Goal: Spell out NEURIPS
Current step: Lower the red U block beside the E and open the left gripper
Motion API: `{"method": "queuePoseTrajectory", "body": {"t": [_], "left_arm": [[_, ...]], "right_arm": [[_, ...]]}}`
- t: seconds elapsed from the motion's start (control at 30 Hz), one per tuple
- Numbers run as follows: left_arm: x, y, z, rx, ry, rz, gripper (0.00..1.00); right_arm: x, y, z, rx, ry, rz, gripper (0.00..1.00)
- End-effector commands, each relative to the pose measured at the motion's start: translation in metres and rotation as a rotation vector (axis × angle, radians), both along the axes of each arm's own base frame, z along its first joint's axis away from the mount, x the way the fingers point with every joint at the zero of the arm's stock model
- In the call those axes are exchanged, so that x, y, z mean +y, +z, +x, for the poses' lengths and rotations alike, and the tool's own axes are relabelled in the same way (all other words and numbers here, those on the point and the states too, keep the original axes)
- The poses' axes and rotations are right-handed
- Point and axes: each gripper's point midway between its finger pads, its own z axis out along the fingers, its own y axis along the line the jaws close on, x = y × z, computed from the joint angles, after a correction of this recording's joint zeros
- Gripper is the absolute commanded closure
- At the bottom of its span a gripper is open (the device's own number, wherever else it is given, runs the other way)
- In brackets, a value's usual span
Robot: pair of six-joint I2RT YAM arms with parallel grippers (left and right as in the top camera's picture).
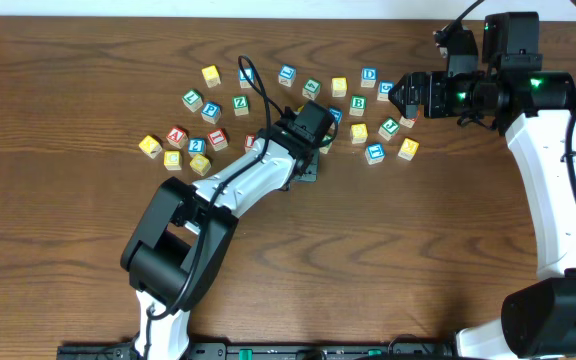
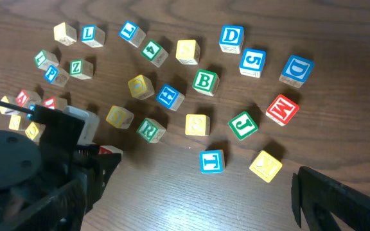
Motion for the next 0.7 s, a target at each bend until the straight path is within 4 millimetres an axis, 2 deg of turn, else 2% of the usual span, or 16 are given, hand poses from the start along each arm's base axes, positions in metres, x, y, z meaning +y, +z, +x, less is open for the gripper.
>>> {"method": "queuePoseTrajectory", "body": {"t": [0.0,0.23,0.37,0.67], "left_arm": [[-0.007,0.042,0.012,-0.085,0.007,-0.057,0.56],[0.002,0.096,0.014,-0.174,0.008,-0.107,0.56],[0.023,0.129,0.014,-0.218,0.032,-0.122,0.56],[0.065,0.171,0.023,-0.236,0.077,-0.091,0.56]], "right_arm": [[-0.003,0.006,0.003,-0.018,0.001,-0.006,0.01],[-0.003,0.006,0.003,-0.018,0.001,-0.006,0.01],[-0.003,0.006,0.003,-0.018,0.001,-0.006,0.01],[-0.003,0.006,0.003,-0.018,0.001,-0.006,0.01]]}}
